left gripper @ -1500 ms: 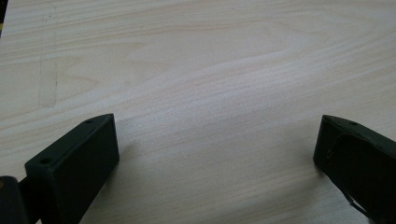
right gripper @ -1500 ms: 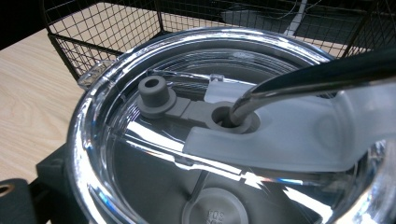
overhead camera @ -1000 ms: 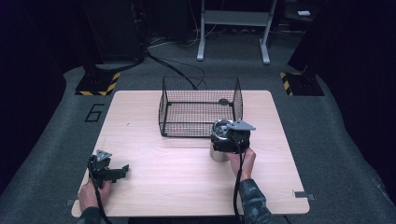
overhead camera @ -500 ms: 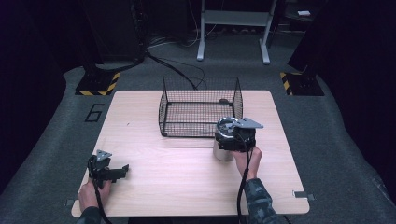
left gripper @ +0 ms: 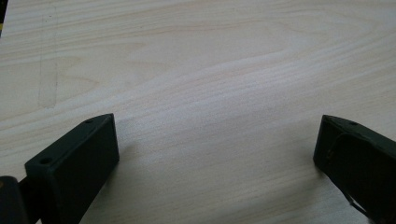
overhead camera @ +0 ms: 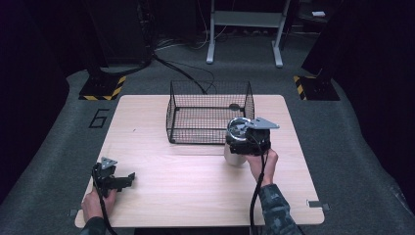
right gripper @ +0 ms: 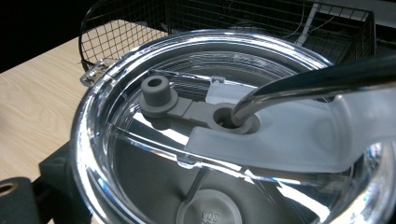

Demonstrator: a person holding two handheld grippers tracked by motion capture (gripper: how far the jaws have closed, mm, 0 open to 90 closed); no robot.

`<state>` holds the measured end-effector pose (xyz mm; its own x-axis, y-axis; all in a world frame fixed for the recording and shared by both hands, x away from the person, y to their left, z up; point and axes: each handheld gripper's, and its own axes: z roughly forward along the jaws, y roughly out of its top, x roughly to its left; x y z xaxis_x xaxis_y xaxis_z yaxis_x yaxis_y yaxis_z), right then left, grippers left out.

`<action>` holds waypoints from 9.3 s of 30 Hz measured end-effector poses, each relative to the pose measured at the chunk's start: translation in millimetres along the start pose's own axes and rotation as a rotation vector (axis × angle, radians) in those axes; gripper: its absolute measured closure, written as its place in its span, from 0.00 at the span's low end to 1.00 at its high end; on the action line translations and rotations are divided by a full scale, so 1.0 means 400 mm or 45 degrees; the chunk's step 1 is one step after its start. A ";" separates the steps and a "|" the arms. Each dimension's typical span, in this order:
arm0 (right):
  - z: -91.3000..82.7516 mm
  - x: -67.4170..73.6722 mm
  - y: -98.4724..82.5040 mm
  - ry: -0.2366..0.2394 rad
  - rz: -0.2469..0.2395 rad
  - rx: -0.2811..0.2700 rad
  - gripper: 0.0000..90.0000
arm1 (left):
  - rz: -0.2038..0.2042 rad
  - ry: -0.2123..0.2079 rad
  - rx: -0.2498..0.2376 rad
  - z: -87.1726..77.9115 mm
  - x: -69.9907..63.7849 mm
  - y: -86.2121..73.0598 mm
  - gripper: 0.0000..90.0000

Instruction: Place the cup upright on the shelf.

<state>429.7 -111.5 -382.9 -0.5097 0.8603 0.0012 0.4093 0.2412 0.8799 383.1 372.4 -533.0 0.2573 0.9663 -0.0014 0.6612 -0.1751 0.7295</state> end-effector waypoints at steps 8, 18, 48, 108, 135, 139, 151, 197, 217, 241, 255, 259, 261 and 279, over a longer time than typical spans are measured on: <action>-0.029 0.005 0.036 0.029 -0.012 -0.019 0.04 | 0.006 -0.001 0.006 -0.001 0.001 0.000 0.00; -0.056 -0.001 0.082 0.069 -0.009 -0.038 0.04 | 0.010 -0.003 0.012 -0.001 0.002 0.001 0.00; -0.039 -0.021 0.219 0.090 -0.043 -0.058 0.04 | 0.012 -0.001 0.012 -0.002 0.002 0.001 0.00; 0.238 -0.003 0.378 0.062 -0.078 0.032 0.04 | 0.014 -0.007 0.020 -0.002 0.002 0.001 0.00; 0.426 -0.080 0.268 0.017 0.086 0.166 0.04 | -0.005 -0.004 0.014 -0.002 0.000 0.001 0.00; 0.443 -0.073 0.263 0.004 0.087 0.187 0.04 | -0.008 -0.003 0.012 -0.001 -0.001 0.001 0.00; 0.487 -0.068 0.240 -0.021 0.090 0.222 0.04 | -0.001 -0.001 0.009 -0.001 0.000 0.001 0.00; 0.406 -0.059 0.201 0.076 0.108 0.381 0.00 | -0.003 -0.002 0.009 0.001 0.001 0.002 0.00; 0.226 -0.023 0.208 0.169 -0.001 0.316 0.00 | 0.012 -0.006 0.022 -0.002 0.003 0.003 0.00; -0.033 -0.086 -0.035 0.045 -0.014 0.239 0.00 | 0.000 -0.006 0.021 -0.001 0.001 0.003 0.00; -0.105 -0.220 -0.255 -0.108 0.172 0.275 0.00 | 0.010 -0.004 0.022 -0.001 0.003 0.003 0.00; -0.108 -0.245 -0.319 -0.140 0.221 0.283 0.00 | -0.001 -0.006 0.021 -0.001 0.001 0.003 0.00; -0.111 -0.254 -0.350 -0.159 0.238 0.292 0.00 | 0.002 -0.006 0.024 -0.002 0.002 0.003 0.00; -0.076 -0.259 -0.456 -0.229 0.163 0.363 0.00 | 0.010 0.001 0.012 0.000 0.002 0.003 0.00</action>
<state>384.9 -258.2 -528.9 -0.3095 0.9509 -0.0030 0.6687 0.2199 0.7103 384.2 373.0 -532.2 0.2625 0.9649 0.0049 0.6659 -0.1848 0.7228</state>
